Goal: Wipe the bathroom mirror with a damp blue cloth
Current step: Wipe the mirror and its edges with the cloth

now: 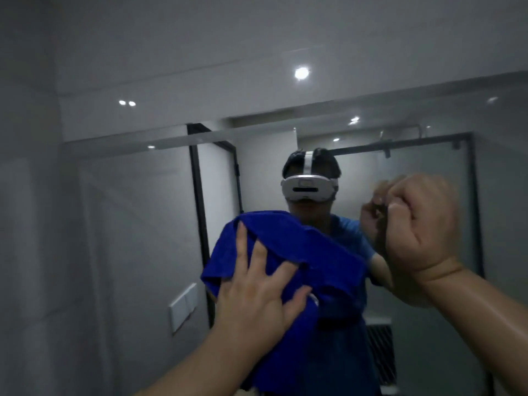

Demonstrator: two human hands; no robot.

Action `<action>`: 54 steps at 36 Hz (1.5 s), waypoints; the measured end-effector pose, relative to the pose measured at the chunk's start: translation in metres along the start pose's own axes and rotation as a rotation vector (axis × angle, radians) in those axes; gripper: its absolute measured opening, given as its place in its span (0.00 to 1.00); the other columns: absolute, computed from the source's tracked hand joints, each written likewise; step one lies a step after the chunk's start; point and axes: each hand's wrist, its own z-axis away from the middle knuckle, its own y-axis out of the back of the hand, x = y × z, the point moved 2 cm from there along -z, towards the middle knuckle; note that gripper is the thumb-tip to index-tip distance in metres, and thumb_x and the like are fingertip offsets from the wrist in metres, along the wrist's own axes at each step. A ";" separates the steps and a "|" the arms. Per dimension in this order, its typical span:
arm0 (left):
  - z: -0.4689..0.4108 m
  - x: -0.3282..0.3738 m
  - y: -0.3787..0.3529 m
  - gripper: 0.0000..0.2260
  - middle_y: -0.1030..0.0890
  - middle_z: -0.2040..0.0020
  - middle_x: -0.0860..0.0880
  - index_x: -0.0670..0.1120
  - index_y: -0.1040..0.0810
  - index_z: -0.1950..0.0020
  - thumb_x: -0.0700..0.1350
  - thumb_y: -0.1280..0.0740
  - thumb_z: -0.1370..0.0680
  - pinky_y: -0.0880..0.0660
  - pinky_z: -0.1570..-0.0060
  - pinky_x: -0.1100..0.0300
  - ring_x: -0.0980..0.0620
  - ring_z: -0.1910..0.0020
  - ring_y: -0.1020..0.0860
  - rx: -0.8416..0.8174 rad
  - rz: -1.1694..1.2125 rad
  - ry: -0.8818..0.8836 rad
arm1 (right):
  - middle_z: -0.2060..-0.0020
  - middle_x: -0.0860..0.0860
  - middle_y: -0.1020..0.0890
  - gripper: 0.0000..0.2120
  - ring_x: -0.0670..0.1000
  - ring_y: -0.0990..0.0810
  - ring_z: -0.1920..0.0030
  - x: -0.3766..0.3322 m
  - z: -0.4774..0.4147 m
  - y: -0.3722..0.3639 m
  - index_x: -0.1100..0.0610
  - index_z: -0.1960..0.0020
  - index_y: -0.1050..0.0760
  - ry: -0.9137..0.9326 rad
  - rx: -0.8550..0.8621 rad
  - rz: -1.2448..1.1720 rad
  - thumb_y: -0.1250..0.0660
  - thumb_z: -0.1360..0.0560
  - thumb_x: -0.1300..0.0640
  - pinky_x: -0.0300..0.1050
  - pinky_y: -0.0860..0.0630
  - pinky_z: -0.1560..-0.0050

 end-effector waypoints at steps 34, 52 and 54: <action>0.006 -0.103 0.043 0.27 0.38 0.18 0.39 0.58 0.37 0.21 0.64 0.41 0.18 0.31 0.29 0.30 0.29 0.16 0.53 0.032 -0.059 0.239 | 0.63 0.51 0.30 0.07 0.62 0.28 0.61 0.020 0.016 -0.025 0.50 0.59 0.32 -0.294 -0.219 0.127 0.36 0.24 0.56 0.67 0.29 0.59; -0.058 -0.193 0.092 0.27 0.41 0.19 0.33 0.52 0.41 0.20 0.63 0.51 0.16 0.43 0.25 0.23 0.26 0.18 0.49 0.222 -0.024 0.636 | 0.15 0.54 0.39 0.32 0.60 0.44 0.15 -0.122 -0.032 -0.104 0.53 0.15 0.39 0.246 -0.510 0.413 0.46 0.19 0.48 0.66 0.45 0.18; -0.081 -0.204 0.104 0.29 0.42 0.18 0.32 0.52 0.43 0.17 0.64 0.52 0.15 0.45 0.25 0.24 0.26 0.18 0.50 0.280 0.026 0.803 | 0.15 0.55 0.40 0.32 0.60 0.44 0.15 -0.122 -0.031 -0.107 0.53 0.15 0.39 0.265 -0.499 0.429 0.46 0.19 0.48 0.67 0.45 0.18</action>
